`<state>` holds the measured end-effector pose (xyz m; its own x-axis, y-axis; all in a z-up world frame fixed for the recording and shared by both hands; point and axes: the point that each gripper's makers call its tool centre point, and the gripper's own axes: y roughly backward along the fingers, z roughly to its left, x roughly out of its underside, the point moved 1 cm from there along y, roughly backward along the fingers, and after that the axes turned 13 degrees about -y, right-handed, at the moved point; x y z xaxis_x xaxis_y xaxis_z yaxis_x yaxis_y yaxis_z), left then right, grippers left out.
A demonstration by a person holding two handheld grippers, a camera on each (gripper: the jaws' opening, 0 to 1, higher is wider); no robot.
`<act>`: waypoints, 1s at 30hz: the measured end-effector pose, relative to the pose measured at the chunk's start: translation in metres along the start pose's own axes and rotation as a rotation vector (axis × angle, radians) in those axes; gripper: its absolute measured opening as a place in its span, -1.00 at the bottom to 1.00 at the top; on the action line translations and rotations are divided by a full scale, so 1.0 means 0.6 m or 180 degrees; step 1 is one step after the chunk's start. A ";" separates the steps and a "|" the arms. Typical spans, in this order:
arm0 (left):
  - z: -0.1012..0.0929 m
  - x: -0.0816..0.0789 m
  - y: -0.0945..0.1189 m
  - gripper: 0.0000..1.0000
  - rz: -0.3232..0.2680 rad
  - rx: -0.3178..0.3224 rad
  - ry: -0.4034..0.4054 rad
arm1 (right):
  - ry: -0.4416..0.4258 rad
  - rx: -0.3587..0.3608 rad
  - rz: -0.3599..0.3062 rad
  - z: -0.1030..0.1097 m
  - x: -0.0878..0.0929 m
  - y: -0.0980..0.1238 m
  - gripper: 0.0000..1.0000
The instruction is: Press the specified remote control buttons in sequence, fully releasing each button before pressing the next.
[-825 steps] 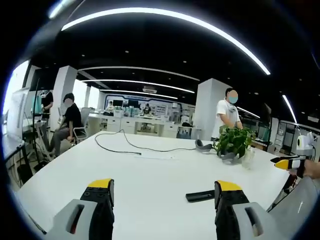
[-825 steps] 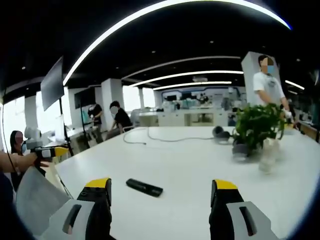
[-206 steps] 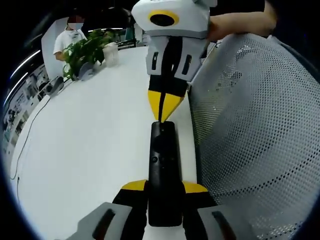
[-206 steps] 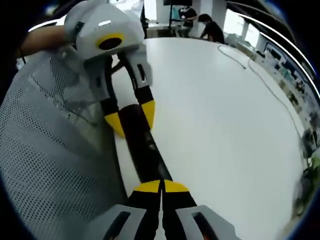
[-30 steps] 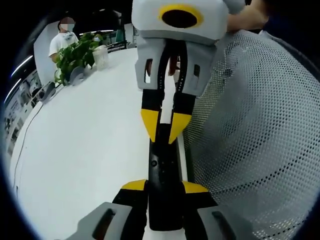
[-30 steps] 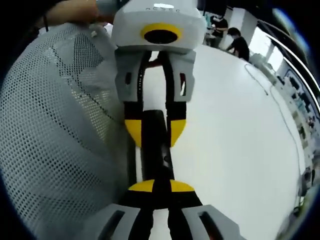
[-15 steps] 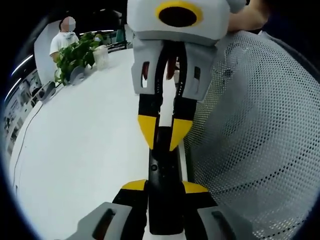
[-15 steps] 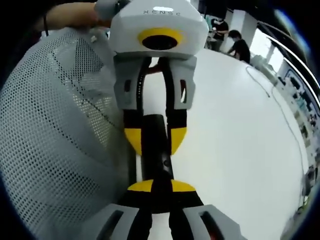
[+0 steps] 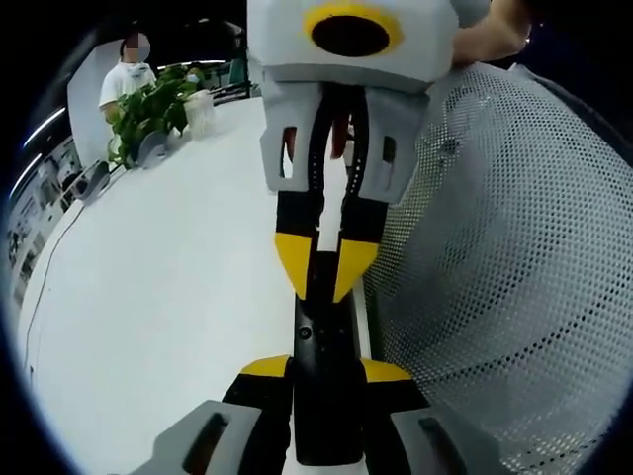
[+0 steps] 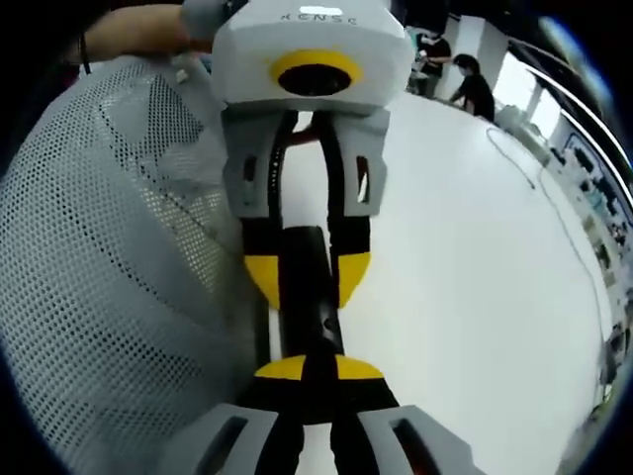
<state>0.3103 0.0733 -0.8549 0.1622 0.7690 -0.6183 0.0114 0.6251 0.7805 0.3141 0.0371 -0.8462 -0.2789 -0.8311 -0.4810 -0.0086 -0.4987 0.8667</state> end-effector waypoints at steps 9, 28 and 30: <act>-0.002 0.004 0.003 -0.50 0.0038 -0.0026 -0.0009 | 0.0127 0.0034 -0.0079 0.004 -0.002 -0.001 -0.88; 0.000 0.003 0.004 -0.51 -0.0071 -0.0041 0.0068 | 0.0216 0.0014 -0.0097 0.003 -0.008 -0.005 -1.00; 0.000 0.003 0.004 -0.51 -0.0066 -0.0038 0.0067 | 0.0228 0.0015 -0.0083 0.005 -0.009 -0.005 -1.00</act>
<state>0.3106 0.0763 -0.8543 0.1413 0.7585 -0.6361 0.0026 0.6423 0.7664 0.3126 0.0439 -0.8459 -0.2090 -0.8335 -0.5115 -0.0196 -0.5194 0.8543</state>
